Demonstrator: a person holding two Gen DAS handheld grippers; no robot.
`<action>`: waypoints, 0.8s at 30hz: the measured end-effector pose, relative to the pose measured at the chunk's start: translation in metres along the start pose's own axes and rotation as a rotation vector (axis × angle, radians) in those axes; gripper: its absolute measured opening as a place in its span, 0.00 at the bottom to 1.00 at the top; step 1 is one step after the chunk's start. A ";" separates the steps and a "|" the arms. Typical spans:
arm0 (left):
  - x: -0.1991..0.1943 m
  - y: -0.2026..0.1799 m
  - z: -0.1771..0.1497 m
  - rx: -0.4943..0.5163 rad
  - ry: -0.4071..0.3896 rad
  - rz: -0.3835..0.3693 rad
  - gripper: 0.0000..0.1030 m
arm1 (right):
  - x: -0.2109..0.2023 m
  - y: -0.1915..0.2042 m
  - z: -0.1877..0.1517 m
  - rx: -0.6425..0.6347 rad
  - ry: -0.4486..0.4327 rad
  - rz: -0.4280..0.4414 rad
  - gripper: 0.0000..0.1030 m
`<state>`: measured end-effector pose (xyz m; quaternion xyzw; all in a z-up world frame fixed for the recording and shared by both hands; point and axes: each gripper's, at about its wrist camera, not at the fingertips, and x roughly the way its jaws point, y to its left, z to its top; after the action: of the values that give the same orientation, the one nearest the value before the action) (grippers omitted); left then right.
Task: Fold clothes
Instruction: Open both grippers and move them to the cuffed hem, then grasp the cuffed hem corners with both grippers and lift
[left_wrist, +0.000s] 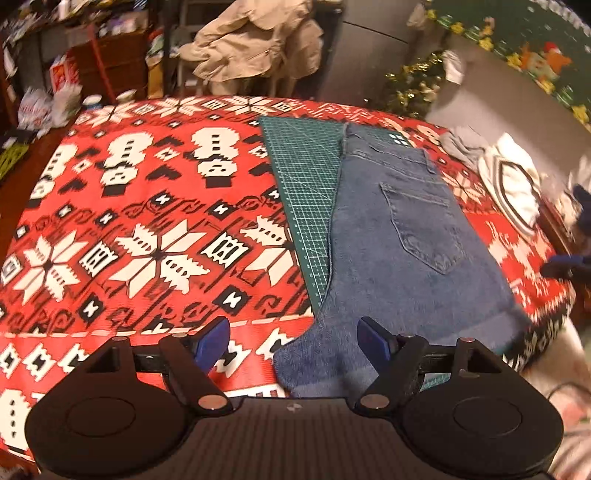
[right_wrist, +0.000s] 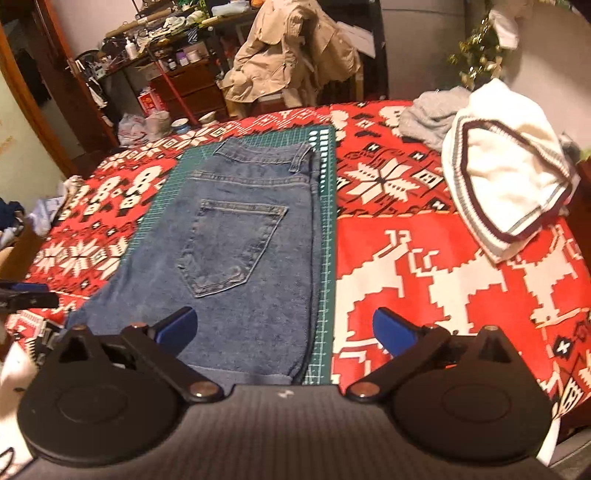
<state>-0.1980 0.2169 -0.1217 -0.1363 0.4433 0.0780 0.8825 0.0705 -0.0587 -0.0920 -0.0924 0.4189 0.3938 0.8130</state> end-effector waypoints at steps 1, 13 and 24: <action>-0.002 -0.001 -0.003 0.018 0.003 0.003 0.73 | -0.001 0.005 -0.001 -0.039 -0.025 -0.014 0.99; -0.012 -0.013 -0.043 0.085 0.045 -0.026 0.58 | 0.024 0.121 -0.016 -0.518 -0.083 0.117 0.99; -0.007 -0.019 -0.048 0.105 0.011 -0.060 0.12 | 0.061 0.219 -0.027 -0.737 0.025 0.384 0.64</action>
<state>-0.2334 0.1836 -0.1403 -0.1037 0.4472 0.0274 0.8880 -0.0827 0.1095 -0.1157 -0.3022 0.2693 0.6608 0.6321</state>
